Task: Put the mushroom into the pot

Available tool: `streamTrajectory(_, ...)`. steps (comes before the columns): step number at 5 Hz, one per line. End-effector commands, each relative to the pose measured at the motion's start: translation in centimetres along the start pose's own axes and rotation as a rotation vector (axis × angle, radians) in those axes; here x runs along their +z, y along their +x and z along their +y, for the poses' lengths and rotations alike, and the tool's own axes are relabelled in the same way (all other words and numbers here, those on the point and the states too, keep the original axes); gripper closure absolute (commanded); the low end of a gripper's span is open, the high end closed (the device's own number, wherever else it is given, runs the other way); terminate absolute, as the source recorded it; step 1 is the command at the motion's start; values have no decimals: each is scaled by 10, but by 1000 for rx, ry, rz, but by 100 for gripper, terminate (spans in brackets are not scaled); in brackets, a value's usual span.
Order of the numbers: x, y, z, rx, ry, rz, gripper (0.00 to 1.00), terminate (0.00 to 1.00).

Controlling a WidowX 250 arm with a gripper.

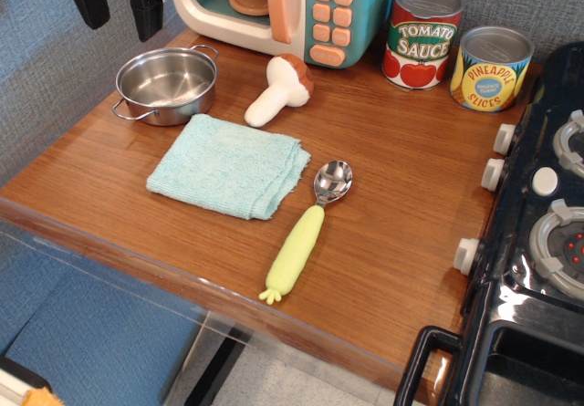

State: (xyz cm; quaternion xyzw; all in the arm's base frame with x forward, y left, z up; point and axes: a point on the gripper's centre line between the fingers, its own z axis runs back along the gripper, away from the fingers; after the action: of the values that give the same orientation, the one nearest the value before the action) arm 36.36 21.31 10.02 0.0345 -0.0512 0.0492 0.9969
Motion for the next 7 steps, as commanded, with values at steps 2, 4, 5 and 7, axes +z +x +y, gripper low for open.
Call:
streamTrajectory(2, 2, 8, -37, -100, -25, -20, 0, 0)
streamTrajectory(4, -1, 24, -103, -224, -60, -78, 0, 0)
streamTrajectory(5, -11, 33, -120, -220, -49, -114, 0, 0)
streamTrajectory(7, -34, 43, -121, -182, -56, -106, 0, 0)
